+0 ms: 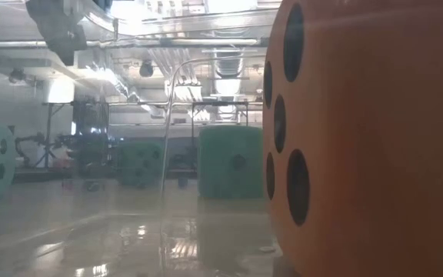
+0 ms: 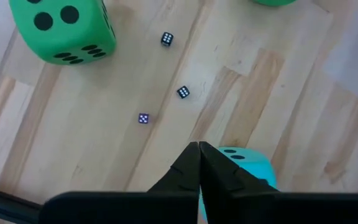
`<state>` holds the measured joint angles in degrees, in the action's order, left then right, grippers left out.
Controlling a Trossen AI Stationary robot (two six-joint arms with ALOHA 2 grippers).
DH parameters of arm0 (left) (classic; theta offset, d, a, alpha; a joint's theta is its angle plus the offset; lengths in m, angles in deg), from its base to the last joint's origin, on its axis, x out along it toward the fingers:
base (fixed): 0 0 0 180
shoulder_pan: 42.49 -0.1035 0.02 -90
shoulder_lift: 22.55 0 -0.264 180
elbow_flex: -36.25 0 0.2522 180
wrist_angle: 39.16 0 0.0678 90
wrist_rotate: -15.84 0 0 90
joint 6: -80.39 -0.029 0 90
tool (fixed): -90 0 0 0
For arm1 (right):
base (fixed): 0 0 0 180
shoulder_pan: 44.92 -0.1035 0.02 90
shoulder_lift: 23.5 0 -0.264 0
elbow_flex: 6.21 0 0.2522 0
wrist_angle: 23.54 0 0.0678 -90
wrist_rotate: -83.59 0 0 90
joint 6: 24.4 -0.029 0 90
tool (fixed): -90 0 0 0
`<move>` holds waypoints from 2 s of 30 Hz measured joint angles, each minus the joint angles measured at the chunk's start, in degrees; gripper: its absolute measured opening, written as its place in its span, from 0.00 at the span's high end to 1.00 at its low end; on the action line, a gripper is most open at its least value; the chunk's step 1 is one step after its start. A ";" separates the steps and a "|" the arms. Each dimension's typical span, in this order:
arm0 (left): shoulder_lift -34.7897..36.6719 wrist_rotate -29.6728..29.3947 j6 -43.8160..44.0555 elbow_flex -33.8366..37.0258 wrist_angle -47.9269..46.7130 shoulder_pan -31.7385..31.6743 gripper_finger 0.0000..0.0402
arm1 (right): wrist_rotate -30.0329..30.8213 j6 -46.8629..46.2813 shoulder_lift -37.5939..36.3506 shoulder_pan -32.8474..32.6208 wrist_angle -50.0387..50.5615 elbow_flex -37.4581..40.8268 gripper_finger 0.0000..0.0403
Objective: Pick & Place Dice
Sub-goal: Put the bottom large blue dice into the transparent bin
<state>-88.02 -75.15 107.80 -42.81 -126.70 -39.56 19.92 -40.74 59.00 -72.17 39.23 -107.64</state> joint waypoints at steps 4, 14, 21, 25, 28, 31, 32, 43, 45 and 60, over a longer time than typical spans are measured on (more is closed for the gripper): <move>0.00 0.14 0.16 0.00 0.04 0.00 0.93 | 0.00 0.00 0.00 0.00 0.04 -0.01 0.09; 0.00 0.14 1.14 0.07 0.20 -0.02 0.71 | -1.57 0.44 0.00 0.00 0.02 -0.01 0.09; 0.02 0.14 -0.33 0.07 0.05 0.02 0.63 | -4.85 0.46 0.00 0.12 0.02 0.00 0.09; 0.02 0.88 -0.35 0.07 -0.04 0.04 0.62 | -4.81 0.46 0.00 0.32 0.04 -0.01 0.09; 0.02 3.25 -0.33 0.07 -0.23 0.48 0.62 | -4.85 0.46 0.00 0.31 0.02 -0.01 0.09; 0.02 4.03 0.39 0.07 -0.20 2.25 0.63 | -4.94 0.46 0.00 0.24 0.02 -0.01 0.09; 0.02 4.01 0.82 0.07 -0.20 3.00 0.63 | -4.94 0.46 0.00 0.24 0.00 0.01 0.09; 0.02 -0.14 8.16 0.07 -0.15 15.38 0.64 | -4.92 0.46 0.00 0.26 0.00 -0.01 0.09; 0.02 -1.77 10.47 0.07 -0.04 17.57 0.63 | -4.92 0.46 0.00 0.26 0.00 -0.01 0.09; -3.02 -5.98 16.40 0.07 0.46 24.66 0.65 | -4.92 0.46 0.00 0.26 -0.02 -0.01 0.09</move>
<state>-91.04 -81.12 124.21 -42.74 -126.24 -14.89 15.00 -40.28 59.00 -71.91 39.21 -107.65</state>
